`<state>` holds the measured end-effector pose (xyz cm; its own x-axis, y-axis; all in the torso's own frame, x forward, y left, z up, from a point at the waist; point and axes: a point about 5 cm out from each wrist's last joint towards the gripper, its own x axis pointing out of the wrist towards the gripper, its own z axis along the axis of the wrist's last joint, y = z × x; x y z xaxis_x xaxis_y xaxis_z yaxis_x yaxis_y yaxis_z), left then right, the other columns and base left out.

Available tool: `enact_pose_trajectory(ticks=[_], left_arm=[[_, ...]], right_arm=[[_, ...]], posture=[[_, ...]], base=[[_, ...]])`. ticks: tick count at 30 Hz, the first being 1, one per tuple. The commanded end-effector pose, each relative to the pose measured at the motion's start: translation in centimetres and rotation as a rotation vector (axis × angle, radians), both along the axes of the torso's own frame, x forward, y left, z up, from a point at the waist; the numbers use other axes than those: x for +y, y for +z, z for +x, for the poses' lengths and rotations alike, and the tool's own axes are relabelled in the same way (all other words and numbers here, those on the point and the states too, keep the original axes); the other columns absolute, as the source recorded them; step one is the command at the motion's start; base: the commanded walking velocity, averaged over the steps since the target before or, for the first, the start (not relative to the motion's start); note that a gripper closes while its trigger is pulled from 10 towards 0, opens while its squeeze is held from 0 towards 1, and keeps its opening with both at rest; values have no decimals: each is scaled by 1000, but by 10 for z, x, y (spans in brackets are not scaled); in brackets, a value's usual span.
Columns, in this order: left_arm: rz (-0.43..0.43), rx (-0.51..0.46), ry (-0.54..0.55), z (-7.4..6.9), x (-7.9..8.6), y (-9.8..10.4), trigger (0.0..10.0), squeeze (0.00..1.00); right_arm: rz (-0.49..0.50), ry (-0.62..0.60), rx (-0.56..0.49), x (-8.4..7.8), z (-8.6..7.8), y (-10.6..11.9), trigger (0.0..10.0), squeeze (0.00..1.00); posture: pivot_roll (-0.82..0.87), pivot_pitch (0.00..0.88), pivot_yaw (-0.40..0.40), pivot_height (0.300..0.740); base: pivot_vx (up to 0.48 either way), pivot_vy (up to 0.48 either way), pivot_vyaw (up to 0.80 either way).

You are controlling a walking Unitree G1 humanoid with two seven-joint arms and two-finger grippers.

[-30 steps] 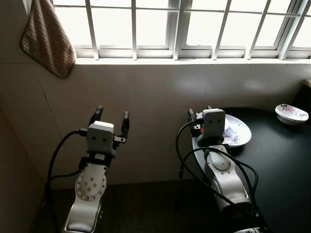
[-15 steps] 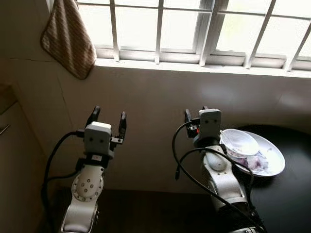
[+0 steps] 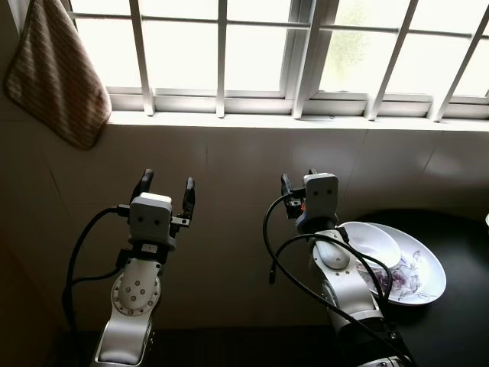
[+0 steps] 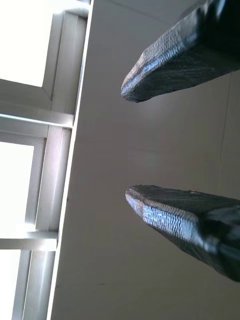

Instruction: Kitchen organization

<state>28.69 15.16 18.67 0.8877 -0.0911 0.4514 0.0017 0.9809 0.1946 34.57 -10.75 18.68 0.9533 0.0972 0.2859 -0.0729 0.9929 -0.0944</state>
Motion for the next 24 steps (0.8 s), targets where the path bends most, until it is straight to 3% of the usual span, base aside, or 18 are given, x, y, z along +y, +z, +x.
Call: enact_pose_trajectory(ticks=[1,11,24], left_arm=[[1,-9,-24,0,-8,2,10000,0],[2,-2,-26,0,-8,0,10000,0],[5,35,-37,2,-10,-6,10000,0]], right_arm=[[-6,-35,-6,-12,1,2,10000,0],[-72,-64,114,-13,6,-17,10000,0],[-190,-71,260,-19,13,-38,10000,0]], posture=[[14,0,-33,736],[14,0,-35,736],[15,0,-34,736]], base=[[330,0,0],[310,0,-86],[0,0,0]])
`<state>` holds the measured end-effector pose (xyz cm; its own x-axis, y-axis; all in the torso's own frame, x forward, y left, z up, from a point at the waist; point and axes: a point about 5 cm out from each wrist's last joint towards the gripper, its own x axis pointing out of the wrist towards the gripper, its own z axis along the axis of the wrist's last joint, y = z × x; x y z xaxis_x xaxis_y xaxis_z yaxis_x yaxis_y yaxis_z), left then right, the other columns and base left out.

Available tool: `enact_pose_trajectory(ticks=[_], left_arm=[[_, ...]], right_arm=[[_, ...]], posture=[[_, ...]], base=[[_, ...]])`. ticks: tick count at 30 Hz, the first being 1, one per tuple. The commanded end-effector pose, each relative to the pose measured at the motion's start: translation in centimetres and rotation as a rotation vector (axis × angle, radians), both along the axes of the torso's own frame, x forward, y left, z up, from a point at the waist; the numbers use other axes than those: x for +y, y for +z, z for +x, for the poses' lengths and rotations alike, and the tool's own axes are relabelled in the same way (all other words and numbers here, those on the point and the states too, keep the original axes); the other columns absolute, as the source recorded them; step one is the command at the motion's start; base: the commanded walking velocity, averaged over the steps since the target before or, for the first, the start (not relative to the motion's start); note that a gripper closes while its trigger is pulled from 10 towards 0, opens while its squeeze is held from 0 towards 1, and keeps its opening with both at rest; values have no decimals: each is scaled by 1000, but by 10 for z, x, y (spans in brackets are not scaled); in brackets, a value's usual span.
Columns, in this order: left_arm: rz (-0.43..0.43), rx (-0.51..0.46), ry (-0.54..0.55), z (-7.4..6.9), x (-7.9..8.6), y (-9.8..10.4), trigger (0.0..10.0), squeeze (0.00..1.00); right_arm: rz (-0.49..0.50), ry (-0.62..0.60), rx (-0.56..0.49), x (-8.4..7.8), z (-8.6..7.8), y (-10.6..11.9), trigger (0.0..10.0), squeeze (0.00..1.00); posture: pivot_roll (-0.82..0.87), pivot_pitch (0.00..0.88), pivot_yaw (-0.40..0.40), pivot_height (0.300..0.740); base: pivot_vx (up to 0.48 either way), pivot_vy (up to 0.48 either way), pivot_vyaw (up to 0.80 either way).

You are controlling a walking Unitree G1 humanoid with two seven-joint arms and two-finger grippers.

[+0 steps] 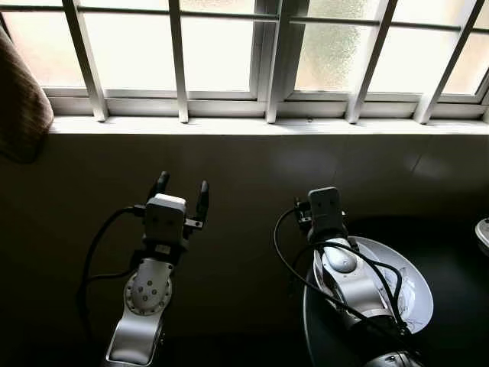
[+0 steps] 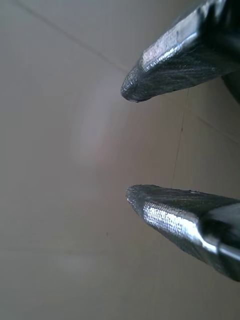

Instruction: Kitchen organization

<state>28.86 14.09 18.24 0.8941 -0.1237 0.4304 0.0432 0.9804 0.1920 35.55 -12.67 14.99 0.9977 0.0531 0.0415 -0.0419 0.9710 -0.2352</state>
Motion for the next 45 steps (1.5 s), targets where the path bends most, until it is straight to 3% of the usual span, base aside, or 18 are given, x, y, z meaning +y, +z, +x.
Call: enact_pose_trajectory(ticks=[1,7,12,18,43,44,45], left_arm=[[7,11,1,1,1,-1,10000,0],[8,18,2,1,1,-3,10000,0],[11,23,6,0,3,-4,10000,0],[11,29,3,0,2,-5,10000,0],[16,39,4,0,3,-8,10000,0],[17,39,5,0,3,-8,10000,0],[17,39,5,0,3,-8,10000,0]], right_arm=[[-35,13,38,0,3,-4,10000,0],[-56,49,101,3,2,-17,10000,0],[-143,-66,154,-13,5,-27,10000,0],[-176,-68,226,-13,-1,-44,10000,0],[-201,-40,272,-14,-3,-61,10000,0],[-204,-44,274,-16,-3,-61,8392,0],[-205,-47,274,-17,-3,-62,8392,0]], posture=[[15,0,-34,736],[16,0,-34,736],[21,0,-36,736],[18,0,-34,736],[21,0,-32,736],[24,0,-32,736],[24,0,-32,736]], base=[[0,0,0],[0,0,0],[0,0,0],[0,0,0],[0,0,0],[0,0,0],[0,0,0]])
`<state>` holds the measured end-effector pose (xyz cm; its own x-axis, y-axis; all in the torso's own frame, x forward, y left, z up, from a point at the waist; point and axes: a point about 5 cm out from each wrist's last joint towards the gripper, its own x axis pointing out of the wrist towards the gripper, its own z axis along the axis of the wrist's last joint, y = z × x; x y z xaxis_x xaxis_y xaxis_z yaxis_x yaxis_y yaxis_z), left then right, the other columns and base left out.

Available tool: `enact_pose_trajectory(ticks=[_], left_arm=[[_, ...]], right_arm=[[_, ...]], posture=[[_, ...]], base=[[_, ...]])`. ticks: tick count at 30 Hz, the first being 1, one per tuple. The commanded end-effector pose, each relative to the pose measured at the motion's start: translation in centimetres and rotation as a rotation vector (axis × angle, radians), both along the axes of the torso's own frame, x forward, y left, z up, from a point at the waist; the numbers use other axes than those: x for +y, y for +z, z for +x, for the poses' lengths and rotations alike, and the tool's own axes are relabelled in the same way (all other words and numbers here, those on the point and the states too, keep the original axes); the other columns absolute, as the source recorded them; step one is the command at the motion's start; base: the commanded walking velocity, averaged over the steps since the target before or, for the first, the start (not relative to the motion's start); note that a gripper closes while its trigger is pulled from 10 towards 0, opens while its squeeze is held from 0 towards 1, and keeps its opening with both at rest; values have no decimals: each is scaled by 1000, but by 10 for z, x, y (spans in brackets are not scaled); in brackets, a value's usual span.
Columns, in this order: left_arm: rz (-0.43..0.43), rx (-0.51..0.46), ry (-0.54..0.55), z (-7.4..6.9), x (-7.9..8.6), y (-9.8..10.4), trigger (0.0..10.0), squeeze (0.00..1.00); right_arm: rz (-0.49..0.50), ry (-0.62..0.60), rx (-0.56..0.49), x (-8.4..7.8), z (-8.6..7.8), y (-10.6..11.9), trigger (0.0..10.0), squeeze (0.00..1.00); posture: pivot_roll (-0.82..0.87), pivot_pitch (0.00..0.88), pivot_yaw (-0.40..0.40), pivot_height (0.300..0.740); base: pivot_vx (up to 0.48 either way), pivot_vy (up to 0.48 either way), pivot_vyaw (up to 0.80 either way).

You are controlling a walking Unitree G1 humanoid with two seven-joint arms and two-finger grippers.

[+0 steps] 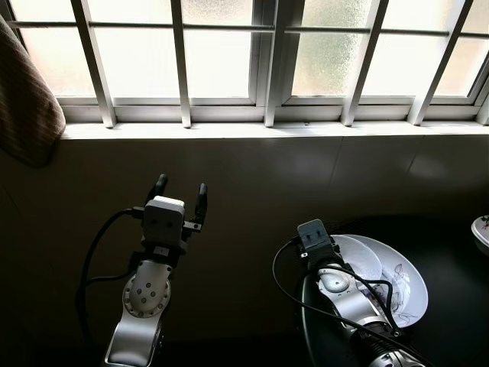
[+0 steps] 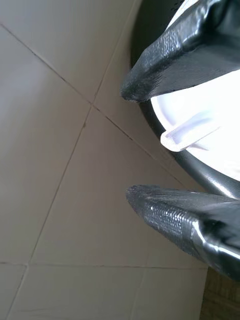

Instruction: Kitchen organization

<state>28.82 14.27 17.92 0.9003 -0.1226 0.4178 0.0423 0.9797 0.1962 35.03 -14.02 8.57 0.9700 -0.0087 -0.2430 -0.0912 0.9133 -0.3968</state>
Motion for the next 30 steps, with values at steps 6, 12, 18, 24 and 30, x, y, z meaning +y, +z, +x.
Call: enact_pose_trajectory(ticks=[6,12,18,24,30], left_arm=[[14,30,3,1,2,-6,10000,0],[15,32,3,0,2,-7,10000,0],[18,34,3,1,1,-8,10000,0],[19,37,5,1,1,-9,10000,0],[15,39,4,1,0,-10,10000,0]], right_arm=[[-13,-15,-6,-7,2,0,0,0],[4,-16,-29,-7,2,2,0,0],[11,-12,-39,-5,2,3,0,0],[13,-20,-54,-6,3,5,0,0],[-67,-27,-167,-5,6,22,0,0]], posture=[[24,0,-32,736],[23,0,-32,736],[20,0,-33,736],[19,0,-35,736],[14,0,-37,736]], base=[[0,0,0],[0,0,0],[0,0,0],[0,0,0],[0,0,0]])
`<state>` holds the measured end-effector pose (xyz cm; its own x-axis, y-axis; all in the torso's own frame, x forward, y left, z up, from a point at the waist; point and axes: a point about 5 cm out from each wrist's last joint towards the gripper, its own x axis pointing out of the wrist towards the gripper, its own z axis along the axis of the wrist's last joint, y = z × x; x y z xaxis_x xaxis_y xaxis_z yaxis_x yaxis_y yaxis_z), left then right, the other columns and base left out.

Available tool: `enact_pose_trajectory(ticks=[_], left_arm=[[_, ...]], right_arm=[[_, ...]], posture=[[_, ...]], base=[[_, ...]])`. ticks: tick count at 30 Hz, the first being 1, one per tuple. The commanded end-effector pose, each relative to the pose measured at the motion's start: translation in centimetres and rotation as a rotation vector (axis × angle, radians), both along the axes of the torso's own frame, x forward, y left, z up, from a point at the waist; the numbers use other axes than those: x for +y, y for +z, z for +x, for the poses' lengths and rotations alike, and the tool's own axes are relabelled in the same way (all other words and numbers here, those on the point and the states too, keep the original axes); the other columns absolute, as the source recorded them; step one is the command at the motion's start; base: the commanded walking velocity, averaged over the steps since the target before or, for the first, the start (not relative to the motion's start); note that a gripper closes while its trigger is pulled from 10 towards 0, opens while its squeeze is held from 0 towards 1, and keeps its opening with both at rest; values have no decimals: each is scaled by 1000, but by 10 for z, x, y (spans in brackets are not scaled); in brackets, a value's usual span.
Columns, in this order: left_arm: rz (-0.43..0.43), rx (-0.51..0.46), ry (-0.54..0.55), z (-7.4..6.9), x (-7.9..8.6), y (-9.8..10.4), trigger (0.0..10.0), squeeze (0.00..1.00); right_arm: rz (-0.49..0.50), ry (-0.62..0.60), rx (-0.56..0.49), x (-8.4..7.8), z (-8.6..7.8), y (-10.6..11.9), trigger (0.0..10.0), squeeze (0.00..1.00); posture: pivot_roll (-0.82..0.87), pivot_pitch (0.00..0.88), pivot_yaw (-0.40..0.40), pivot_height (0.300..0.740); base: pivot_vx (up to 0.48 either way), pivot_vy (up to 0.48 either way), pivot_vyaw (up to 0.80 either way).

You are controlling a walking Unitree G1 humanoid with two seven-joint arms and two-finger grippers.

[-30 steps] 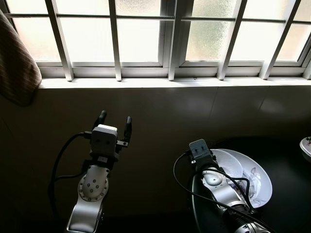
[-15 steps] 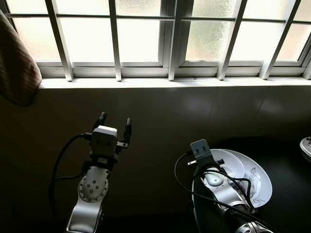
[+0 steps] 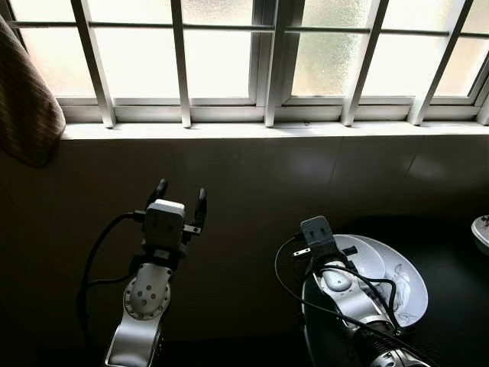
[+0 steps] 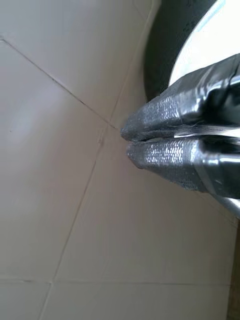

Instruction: Kitchen organization

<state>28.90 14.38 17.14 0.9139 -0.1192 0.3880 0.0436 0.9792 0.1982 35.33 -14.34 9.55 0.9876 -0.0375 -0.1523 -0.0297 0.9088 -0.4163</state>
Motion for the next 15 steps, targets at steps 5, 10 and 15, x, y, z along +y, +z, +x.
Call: enact_pose_trajectory(ticks=[5,10,15], left_arm=[[9,9,-2,0,-1,-3,10000,0],[7,10,-5,0,-3,-4,10000,0],[6,11,-5,1,-3,-5,10000,0]], right_arm=[[-167,10,-147,-1,4,24,0,0],[-209,15,-185,0,2,28,0,0],[-262,27,-218,2,1,31,0,0]], posture=[[11,0,-37,736],[8,0,-38,736],[6,0,-40,736]], base=[[0,0,0],[0,0,0],[0,0,0]])
